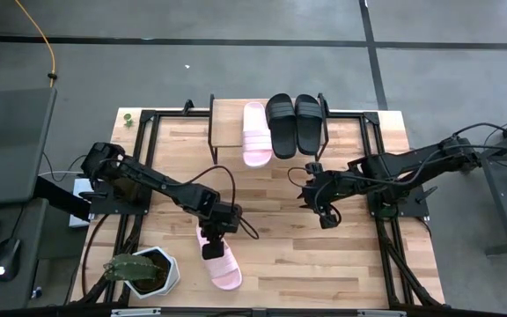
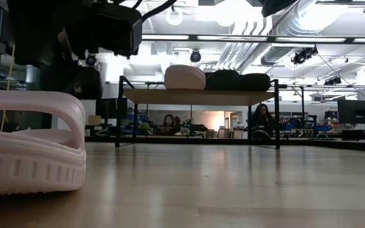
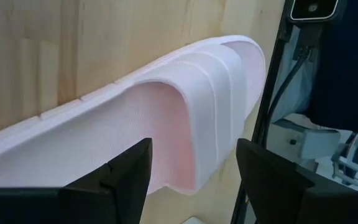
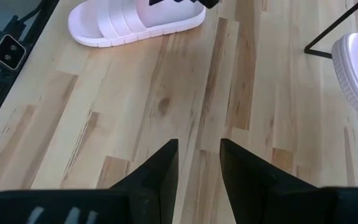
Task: Pick and place slides into the shelf
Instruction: Put the pink slide on the shelf aligned with the other pink slide
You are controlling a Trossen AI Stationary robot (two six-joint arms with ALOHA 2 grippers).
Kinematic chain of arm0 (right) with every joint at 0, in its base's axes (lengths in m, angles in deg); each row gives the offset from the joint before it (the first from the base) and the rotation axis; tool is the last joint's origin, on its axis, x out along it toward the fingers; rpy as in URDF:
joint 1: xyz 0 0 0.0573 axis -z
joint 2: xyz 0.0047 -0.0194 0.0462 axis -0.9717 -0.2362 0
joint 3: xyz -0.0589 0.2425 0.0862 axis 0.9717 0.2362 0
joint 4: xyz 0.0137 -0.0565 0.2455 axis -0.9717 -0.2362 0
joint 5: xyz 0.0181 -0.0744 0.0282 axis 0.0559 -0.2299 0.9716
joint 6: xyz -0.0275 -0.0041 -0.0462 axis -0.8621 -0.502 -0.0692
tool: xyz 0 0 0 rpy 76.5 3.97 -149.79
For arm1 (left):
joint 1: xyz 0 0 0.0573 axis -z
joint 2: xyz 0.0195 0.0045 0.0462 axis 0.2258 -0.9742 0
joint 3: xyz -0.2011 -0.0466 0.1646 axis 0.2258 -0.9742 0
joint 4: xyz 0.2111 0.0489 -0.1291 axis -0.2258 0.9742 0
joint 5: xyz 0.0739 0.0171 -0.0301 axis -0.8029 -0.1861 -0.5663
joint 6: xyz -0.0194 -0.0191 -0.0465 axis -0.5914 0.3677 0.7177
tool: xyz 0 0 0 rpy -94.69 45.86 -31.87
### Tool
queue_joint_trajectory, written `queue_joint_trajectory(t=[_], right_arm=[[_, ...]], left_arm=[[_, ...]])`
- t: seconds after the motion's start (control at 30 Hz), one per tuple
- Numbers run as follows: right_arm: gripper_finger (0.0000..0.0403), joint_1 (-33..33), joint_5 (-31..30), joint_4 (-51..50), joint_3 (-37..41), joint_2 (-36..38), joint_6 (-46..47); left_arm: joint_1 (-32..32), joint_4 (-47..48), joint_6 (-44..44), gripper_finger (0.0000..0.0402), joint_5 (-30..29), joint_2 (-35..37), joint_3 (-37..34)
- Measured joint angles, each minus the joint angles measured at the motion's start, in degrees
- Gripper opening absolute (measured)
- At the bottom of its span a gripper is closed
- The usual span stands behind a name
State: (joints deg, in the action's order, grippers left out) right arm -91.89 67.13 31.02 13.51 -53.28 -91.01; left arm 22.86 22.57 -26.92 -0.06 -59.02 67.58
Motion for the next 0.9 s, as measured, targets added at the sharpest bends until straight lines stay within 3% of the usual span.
queue_joint_trajectory(t=[0.5,0.9], right_arm=[[0.0110,-3.2,-2.7,0.1,0.0,0.0,2.9],[0.0110,-4.5,-2.8,3.0,0.0,0.0,2.7]], left_arm=[[2.4,-11.1,4.6,0.0223,3.5,-0.7,-3.2],[5.3,-13.7,6.9,0.0223,3.1,-3.0,-3.3]])
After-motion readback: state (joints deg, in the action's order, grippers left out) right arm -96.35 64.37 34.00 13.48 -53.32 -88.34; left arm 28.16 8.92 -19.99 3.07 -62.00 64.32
